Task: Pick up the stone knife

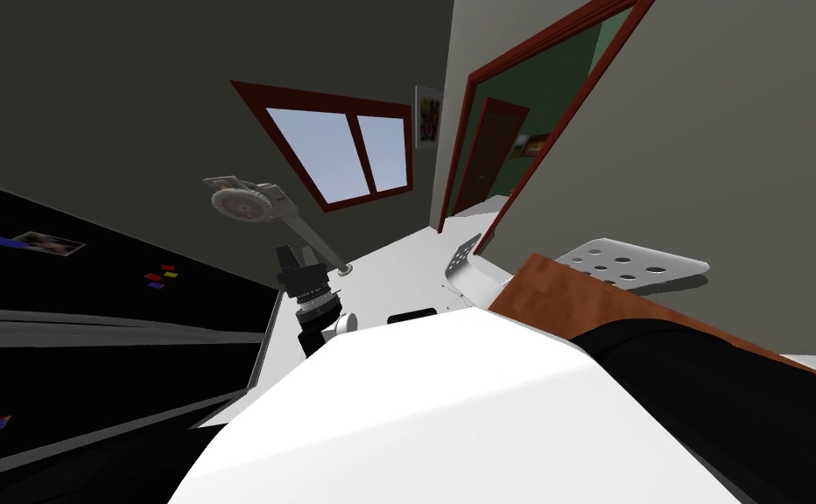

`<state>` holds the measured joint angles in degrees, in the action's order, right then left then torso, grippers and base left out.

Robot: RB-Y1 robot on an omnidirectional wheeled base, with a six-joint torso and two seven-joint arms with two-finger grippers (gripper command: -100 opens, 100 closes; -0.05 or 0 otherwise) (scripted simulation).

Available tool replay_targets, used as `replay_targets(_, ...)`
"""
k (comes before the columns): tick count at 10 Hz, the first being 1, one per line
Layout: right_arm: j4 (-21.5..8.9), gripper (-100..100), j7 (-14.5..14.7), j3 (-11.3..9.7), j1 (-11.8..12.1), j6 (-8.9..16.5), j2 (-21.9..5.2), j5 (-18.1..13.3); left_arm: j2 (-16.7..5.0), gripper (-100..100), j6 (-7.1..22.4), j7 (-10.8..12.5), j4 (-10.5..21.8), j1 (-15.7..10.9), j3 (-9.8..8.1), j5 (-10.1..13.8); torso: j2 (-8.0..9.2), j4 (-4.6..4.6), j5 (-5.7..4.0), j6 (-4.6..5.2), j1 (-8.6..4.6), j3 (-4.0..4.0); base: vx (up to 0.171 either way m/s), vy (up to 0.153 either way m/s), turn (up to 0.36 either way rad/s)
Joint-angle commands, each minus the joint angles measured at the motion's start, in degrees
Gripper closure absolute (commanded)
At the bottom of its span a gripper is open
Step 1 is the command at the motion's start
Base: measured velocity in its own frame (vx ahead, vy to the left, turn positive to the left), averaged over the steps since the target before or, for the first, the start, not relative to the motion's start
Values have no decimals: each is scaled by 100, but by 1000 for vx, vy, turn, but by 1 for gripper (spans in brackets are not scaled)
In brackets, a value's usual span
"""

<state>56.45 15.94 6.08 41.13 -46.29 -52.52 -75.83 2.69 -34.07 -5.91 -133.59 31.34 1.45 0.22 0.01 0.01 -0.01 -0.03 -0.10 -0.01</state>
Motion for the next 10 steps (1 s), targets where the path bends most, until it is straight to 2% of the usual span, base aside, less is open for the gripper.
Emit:
replay_targets(1, 58, 100, 25, -115, 126, 113, -70, 286, 0, 0, 0, 0, 0, 0, 0, 0, 0, 0, 0, 0, 0, 0, 13, -1, 35)
replay_targets(2, 58, 100, 25, -115, 126, 113, -70, 392, 0, 0, 0, 0, 0, 0, 0, 0, 0, 1, 0, 0, 1, 0, 0, 0, 0)
replay_targets(3, 112, 100, 112, -338, 347, 295, -202, 594, 0, 0, 0, 0, 0, 0, 0, 0, 1, 2, 0, -1, 1, 1, 10, 1, 106)
replay_targets(5, 112, 100, 112, -338, 347, 295, -202, 826, 0, 0, 0, 0, 0, 0, 0, 0, 0, 1, 0, 1, 0, 1, 8, -1, 18)
replay_targets(6, 166, 100, 199, -562, 568, 476, -334, 1046, 0, 0, 0, 0, 0, 0, 0, 0, 1, 2, -1, 2, 0, 1, 14, 0, 96)
replay_targets(8, 166, 100, 199, -562, 568, 476, -334, 1260, 0, 0, 0, 0, 0, 0, 0, 0, 0, 2, 1, 1, 0, 1, 6, -1, 22)
replay_targets(9, 176, 100, 190, -559, 565, 480, -328, 1196, 0, 0, 0, 0, 0, 0, 0, 0, 1, 2, 0, 3, 0, 1, 0, 0, 0)
replay_targets(10, 176, 0, 191, -560, 565, 482, -330, 1208, 0, 0, 0, 0, 0, 0, 0, 0, 2, 2, -1, 3, 0, 2, 0, 0, 0)
